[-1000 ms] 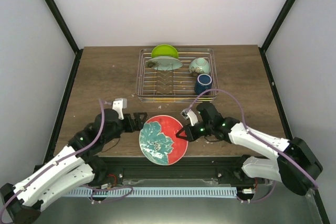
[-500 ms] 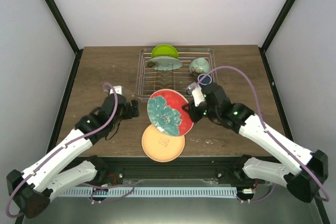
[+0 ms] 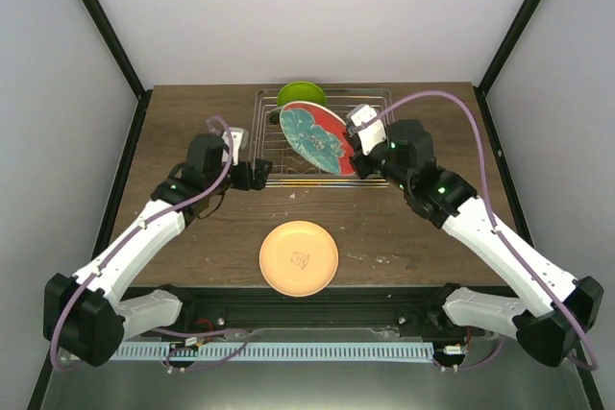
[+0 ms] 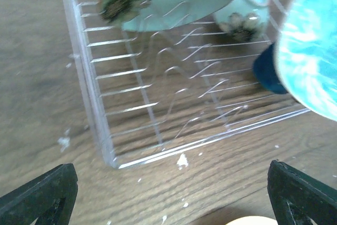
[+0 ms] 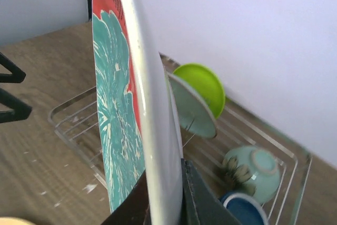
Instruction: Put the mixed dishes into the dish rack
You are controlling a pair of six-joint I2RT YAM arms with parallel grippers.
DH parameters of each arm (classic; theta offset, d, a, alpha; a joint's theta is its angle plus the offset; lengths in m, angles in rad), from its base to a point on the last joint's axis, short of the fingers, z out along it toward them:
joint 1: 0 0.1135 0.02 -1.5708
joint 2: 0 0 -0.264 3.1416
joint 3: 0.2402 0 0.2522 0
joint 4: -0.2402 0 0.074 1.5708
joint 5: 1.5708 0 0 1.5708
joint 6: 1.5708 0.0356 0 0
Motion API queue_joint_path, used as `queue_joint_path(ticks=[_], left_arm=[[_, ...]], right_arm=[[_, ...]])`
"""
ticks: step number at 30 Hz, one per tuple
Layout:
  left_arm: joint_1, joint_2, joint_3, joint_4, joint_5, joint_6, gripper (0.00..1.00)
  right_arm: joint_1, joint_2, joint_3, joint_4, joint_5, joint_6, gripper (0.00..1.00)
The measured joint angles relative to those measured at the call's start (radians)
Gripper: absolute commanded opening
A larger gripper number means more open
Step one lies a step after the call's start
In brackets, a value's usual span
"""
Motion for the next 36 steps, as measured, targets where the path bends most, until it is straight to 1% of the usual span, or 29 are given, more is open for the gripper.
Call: queue_joint_path(ticks=[4,7,9,13,18,22,26,30,33,36], left_arm=[[0.013,0.054,0.051,0.045,0.115,0.085,1.0],[0.024,0.085,0.079,0.061,0.172,0.133,1.0],[0.037,0.099,0.088,0.065,0.198,0.153,1.0],[0.071,0.108,0.091,0.067,0.244,0.177,1.0],[0.095,0.108,0.091,0.067,0.266,0.189,1.0],[0.103,0.108,0.091,0.068,0.272,0.197,1.0],[0.122,0.11,0.09,0.074,0.278,0.203,1.0],[0.159,0.11,0.06,0.119,0.301,0.193,1.0],[0.176,0.113,0.021,0.154,0.318,0.183,1.0],[0.177,0.123,0.002,0.167,0.323,0.174,1.0]], right_arm=[[-0.074,0.022,-0.066,0.189,-0.084,-0.14,0.01],[-0.156,0.049,-0.102,0.312,-0.191,-0.224,0.01],[-0.199,0.091,-0.097,0.365,-0.245,-0.265,0.01],[-0.245,0.218,-0.037,0.406,-0.33,-0.361,0.01],[-0.253,0.351,0.027,0.414,-0.422,-0.471,0.01],[-0.253,0.382,0.024,0.445,-0.484,-0.551,0.01],[-0.253,0.39,-0.007,0.576,-0.528,-0.63,0.01],[-0.253,0.414,-0.055,0.72,-0.564,-0.731,0.01],[-0.252,0.466,-0.057,0.765,-0.578,-0.792,0.01],[-0.252,0.519,-0.057,0.766,-0.583,-0.839,0.01]])
